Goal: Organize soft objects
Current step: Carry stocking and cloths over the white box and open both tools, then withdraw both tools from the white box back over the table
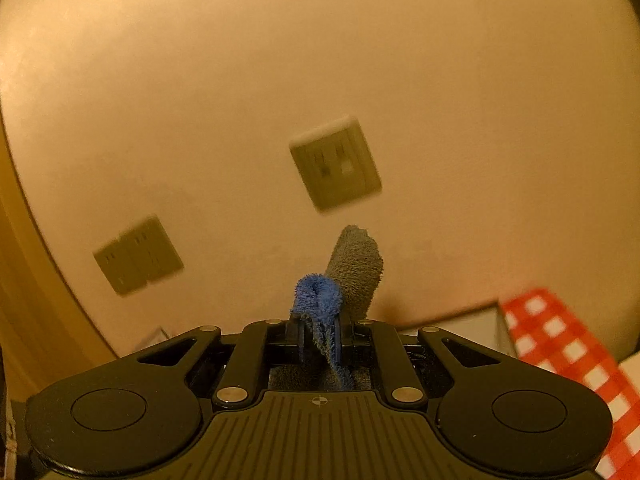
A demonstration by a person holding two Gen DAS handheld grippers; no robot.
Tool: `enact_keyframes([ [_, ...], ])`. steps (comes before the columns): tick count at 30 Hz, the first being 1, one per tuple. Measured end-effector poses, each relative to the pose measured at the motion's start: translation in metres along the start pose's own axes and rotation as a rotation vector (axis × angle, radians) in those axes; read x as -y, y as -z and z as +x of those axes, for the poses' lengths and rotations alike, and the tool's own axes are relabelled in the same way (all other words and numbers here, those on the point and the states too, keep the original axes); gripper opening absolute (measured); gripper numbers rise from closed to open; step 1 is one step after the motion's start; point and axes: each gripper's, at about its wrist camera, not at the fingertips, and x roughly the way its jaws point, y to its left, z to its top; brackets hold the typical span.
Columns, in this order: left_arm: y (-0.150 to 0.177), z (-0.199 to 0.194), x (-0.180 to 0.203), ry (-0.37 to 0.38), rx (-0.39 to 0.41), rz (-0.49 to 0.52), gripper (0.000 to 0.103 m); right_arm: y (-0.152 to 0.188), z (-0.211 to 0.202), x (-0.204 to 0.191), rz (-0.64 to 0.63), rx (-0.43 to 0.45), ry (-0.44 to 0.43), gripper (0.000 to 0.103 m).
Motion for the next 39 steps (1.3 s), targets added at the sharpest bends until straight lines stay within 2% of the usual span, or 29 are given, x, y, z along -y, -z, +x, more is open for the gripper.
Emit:
enact_keyframes([
  [1,0.0,0.005,0.001,0.004,-0.008,-0.002,0.006,0.003,0.007,0.003,0.003,-0.025,0.003,0.018],
  [2,-0.001,0.009,0.001,0.007,-0.014,-0.002,0.006,0.006,0.015,0.005,0.004,-0.056,0.011,0.027],
  [3,-0.001,0.014,0.002,0.01,-0.02,-0.002,0.006,0.009,0.022,0.007,0.003,-0.085,0.021,0.04],
  [5,-0.002,0.021,0.003,0.019,-0.029,0.0,0.006,0.015,0.031,0.009,-0.011,-0.115,0.049,0.057],
  [6,-0.002,0.025,0.004,0.021,-0.033,0.002,0.006,0.017,0.032,0.01,-0.02,-0.115,0.062,0.059],
  [8,-0.004,0.033,0.005,0.022,-0.039,0.01,0.006,0.02,0.033,0.012,-0.036,-0.118,0.069,0.06],
  [12,-0.008,0.047,0.009,0.023,-0.045,0.022,0.007,0.025,0.036,0.016,-0.068,-0.194,0.105,0.06],
  [14,-0.01,0.051,0.01,0.02,-0.04,0.023,0.013,0.031,0.035,0.019,-0.08,-0.227,0.121,0.06],
  [15,-0.012,0.052,0.01,0.017,-0.033,0.017,0.019,0.033,0.035,0.02,-0.081,-0.239,0.129,0.06],
  [16,-0.011,0.051,0.009,0.013,-0.03,0.011,0.031,0.035,0.034,0.022,-0.08,-0.248,0.138,0.06],
  [18,-0.012,0.051,0.008,0.019,-0.025,-0.006,0.04,0.04,0.033,0.025,-0.08,-0.264,0.158,0.06],
  [27,-0.003,0.032,-0.006,0.027,-0.066,-0.086,0.043,0.055,0.006,0.021,-0.134,-0.327,0.158,0.061],
  [34,0.009,-0.007,-0.014,-0.012,-0.083,-0.131,0.043,0.066,-0.026,0.008,-0.13,-0.363,0.117,0.062],
  [39,0.013,-0.049,-0.017,-0.019,-0.053,-0.169,0.043,0.068,-0.052,-0.003,-0.116,-0.361,0.098,0.062],
])
